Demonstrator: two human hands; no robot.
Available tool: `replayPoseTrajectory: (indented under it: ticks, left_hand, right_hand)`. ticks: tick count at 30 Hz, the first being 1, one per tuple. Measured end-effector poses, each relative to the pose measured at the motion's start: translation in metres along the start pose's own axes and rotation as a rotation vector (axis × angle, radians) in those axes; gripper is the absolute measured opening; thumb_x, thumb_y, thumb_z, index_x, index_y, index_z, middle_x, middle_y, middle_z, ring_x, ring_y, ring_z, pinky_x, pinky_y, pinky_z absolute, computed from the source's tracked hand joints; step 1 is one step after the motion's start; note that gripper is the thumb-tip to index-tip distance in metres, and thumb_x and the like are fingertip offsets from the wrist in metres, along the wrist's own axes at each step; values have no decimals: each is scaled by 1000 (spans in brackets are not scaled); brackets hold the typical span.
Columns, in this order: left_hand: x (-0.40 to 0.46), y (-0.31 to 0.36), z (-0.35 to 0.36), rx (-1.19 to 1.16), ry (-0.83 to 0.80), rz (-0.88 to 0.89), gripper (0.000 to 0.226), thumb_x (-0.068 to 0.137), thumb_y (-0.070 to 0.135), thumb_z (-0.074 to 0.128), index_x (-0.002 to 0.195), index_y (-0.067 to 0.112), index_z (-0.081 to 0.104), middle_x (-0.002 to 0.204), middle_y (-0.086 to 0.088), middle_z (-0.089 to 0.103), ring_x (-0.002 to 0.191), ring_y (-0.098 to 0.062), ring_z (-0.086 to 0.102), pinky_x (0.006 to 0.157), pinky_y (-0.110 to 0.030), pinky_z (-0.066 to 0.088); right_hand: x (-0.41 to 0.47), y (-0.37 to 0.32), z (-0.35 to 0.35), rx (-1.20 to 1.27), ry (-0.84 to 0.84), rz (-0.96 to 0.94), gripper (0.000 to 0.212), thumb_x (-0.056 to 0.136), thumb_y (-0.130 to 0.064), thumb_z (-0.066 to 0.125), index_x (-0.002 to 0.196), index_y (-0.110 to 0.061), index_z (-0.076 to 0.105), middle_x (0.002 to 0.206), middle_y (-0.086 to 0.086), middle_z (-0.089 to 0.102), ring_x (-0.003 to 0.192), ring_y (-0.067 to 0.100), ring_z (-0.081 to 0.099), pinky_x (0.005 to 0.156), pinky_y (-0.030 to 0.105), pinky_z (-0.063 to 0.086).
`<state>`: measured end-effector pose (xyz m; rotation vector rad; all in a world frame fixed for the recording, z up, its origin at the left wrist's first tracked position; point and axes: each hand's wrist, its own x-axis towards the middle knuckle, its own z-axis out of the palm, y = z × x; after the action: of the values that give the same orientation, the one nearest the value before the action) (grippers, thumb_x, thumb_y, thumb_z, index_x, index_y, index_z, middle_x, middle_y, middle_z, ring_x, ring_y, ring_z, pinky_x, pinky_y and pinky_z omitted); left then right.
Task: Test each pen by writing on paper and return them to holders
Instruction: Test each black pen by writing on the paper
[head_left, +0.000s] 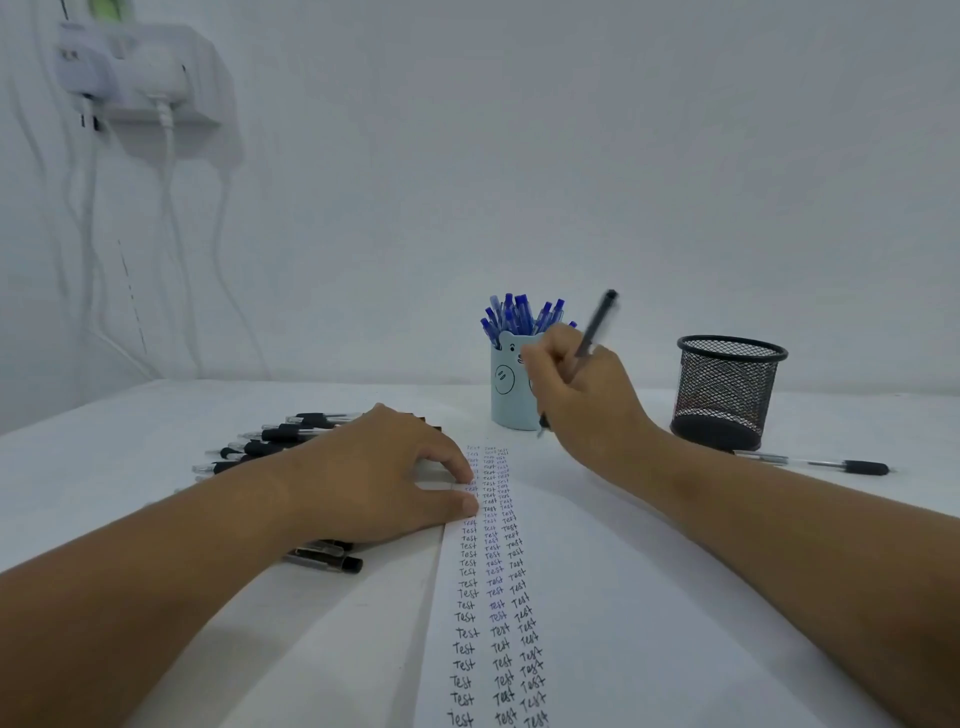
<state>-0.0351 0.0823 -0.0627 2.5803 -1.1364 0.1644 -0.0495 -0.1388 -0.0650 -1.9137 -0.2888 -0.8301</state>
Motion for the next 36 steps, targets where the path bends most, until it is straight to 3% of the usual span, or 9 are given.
replayPoseTrajectory:
  ticks: [4, 9, 13, 16, 20, 24, 27, 34, 36]
  left_hand:
    - [-2, 0, 0, 3, 5, 9, 37, 83, 65, 64, 112, 43, 71, 119, 31, 63, 118, 11, 50, 91, 0, 22]
    - [-2, -1, -1, 2, -6, 10, 38, 83, 67, 61, 112, 44, 70, 120, 33, 62, 119, 12, 48, 92, -5, 19]
    - [-2, -2, 0, -5, 4, 12, 36, 84, 66, 63, 111, 43, 70, 118, 32, 63, 117, 12, 50, 86, 5, 18]
    - [-2, -3, 0, -12, 2, 7, 37, 84, 65, 63, 112, 43, 70, 119, 33, 62, 119, 12, 49, 86, 5, 16]
    - [-1, -3, 1, -8, 2, 5, 38, 83, 66, 62, 112, 43, 70, 120, 32, 62, 121, 10, 48, 95, -5, 17]
    - [-1, -4, 2, 16, 8, 5, 38, 84, 66, 62, 114, 43, 69, 121, 32, 62, 123, 9, 47, 98, -10, 17]
    - [0, -5, 2, 20, 13, 1, 38, 85, 65, 63, 114, 42, 69, 122, 31, 62, 124, 9, 47, 97, -6, 14]
    - [-1, -5, 2, 52, 16, -17, 38, 83, 69, 61, 112, 46, 68, 122, 31, 61, 126, 4, 46, 110, -22, 22]
    - [0, -2, 1, 70, 34, -4, 37, 84, 68, 60, 111, 44, 68, 120, 30, 62, 123, 4, 48, 119, -27, 15]
  right_hand:
    - [-6, -6, -2, -267, -108, -159, 32, 92, -56, 56, 108, -32, 42, 50, -2, 56, 44, 10, 52, 55, 27, 42]
    - [1, -13, -11, -495, -79, -238, 41, 102, -54, 34, 125, -22, 47, 72, -14, 56, 61, 14, 55, 57, 32, 37]
    - [-1, -8, -12, -595, -199, -180, 38, 104, -48, 28, 124, -19, 44, 88, 0, 66, 77, 28, 60, 71, 40, 48]
    - [-1, -1, -13, -602, -245, -125, 35, 106, -46, 27, 115, -17, 44, 73, -2, 56, 64, 19, 52, 61, 38, 37]
    - [-1, 3, -11, -587, -268, -91, 20, 108, -37, 35, 98, -21, 42, 69, -8, 46, 60, 11, 42, 55, 33, 31]
    - [-4, 3, -10, -546, -306, -109, 30, 104, -47, 41, 79, -31, 35, 73, -6, 53, 64, 11, 46, 56, 29, 32]
    - [-7, 1, -10, -500, -319, -140, 34, 106, -47, 30, 77, -30, 35, 70, -6, 50, 62, 10, 43, 56, 29, 31]
    - [-7, 3, -10, -545, -331, -164, 34, 108, -43, 30, 76, -30, 34, 66, -7, 45, 60, 10, 42, 55, 30, 31]
    - [-7, 2, -10, -565, -351, -173, 32, 107, -45, 29, 82, -27, 36, 67, -5, 47, 61, 13, 43, 55, 32, 33]
